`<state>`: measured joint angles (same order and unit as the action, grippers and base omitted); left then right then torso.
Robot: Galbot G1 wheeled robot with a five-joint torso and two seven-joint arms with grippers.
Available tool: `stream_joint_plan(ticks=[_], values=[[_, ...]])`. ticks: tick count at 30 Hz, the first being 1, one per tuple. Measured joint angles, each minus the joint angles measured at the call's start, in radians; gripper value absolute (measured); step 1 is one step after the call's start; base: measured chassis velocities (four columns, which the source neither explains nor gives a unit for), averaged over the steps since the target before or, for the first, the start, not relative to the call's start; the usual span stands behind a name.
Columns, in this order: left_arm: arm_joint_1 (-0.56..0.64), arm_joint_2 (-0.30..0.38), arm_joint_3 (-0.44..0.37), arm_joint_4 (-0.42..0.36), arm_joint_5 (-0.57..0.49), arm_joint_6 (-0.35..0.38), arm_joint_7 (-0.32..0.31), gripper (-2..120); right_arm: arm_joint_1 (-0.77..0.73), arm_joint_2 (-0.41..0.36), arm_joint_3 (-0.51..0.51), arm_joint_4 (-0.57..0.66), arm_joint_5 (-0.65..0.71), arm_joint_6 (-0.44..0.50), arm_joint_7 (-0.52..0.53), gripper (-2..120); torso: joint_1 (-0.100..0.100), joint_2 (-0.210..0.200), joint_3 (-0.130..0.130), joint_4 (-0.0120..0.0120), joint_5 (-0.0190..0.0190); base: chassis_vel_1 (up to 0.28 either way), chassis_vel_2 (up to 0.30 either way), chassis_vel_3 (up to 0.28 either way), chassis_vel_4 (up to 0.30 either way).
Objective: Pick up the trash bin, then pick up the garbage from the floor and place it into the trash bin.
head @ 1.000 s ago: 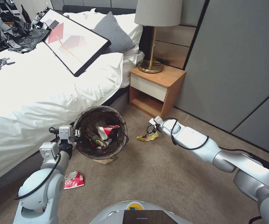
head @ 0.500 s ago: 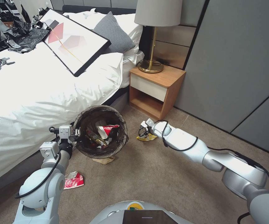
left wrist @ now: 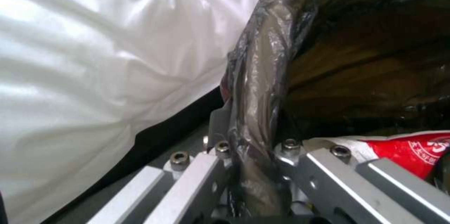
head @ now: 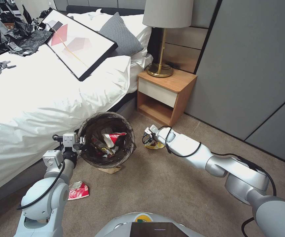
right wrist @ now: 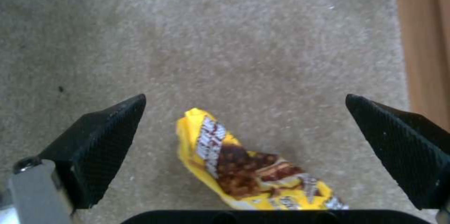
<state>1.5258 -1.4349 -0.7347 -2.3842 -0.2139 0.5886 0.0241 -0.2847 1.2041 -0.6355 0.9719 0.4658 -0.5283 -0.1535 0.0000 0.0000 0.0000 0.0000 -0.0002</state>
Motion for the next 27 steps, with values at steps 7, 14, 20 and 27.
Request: stream_joint_plan(ticks=[7,14,20,27], values=[[-0.007,0.002,0.001,0.004,-0.001,0.000,0.001,0,-0.051,0.007,0.011,0.001,0.000,0.003,0.007,100,0.000,0.000,0.000,0.0000,0.0002,0.000,0.000,0.000,0.000],[-0.011,0.003,0.000,0.007,-0.002,0.000,0.002,0,-0.092,0.003,0.015,0.025,-0.003,-0.002,0.014,100,0.000,0.000,0.000,0.0000,0.0002,0.000,0.000,0.000,0.000],[-0.014,0.005,-0.001,0.013,-0.004,0.000,0.002,0,-0.106,-0.003,0.023,0.014,-0.015,0.001,0.012,100,0.000,0.000,0.000,0.0000,0.0002,0.000,0.000,0.000,0.000],[-0.016,0.000,0.002,0.017,-0.002,0.000,0.005,0,-0.106,0.009,0.038,-0.019,-0.028,0.010,0.001,100,0.000,0.000,0.000,0.0001,0.0003,0.000,0.000,0.000,0.000]])
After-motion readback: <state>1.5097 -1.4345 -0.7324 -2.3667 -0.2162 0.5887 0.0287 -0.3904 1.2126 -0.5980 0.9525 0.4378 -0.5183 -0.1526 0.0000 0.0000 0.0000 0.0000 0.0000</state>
